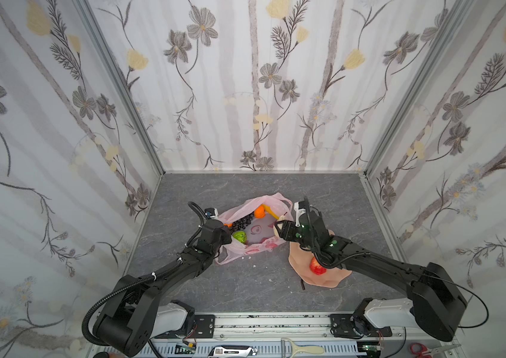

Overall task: Take the fake fruits out of the plastic bag
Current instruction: 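Carry the pear over the peach bowl with the right gripper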

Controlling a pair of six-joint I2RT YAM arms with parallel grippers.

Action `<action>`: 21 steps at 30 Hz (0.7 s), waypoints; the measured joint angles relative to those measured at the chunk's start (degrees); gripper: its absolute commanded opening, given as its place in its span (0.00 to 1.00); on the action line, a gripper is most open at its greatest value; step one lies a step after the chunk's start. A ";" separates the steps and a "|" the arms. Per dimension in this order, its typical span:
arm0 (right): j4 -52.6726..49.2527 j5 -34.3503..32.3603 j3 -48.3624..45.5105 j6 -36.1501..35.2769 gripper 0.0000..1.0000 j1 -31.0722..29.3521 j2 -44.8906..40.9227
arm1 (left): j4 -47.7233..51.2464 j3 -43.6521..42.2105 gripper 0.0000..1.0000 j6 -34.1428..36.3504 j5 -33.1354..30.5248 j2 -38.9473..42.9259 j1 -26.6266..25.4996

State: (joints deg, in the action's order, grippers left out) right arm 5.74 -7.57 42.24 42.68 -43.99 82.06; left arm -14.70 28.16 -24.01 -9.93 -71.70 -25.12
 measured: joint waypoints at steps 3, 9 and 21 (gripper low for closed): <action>-3.48 -5.77 -3.85 -2.08 0.58 -0.50 -5.31 | 0.00 0.00 0.09 0.00 0.00 0.11 0.00; -7.17 -14.71 -10.16 -5.42 0.57 -1.33 -13.20 | 0.00 0.00 0.09 0.02 -0.35 0.42 -0.02; 0.96 -21.92 -21.49 -10.84 0.58 -1.64 -17.75 | 0.00 -0.04 0.10 0.50 -0.81 0.59 -0.02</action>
State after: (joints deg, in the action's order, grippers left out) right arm 6.70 -29.50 20.75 31.83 -45.63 64.31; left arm -14.70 28.12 -23.51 -10.74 -71.11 -25.15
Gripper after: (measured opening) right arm 0.584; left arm 0.095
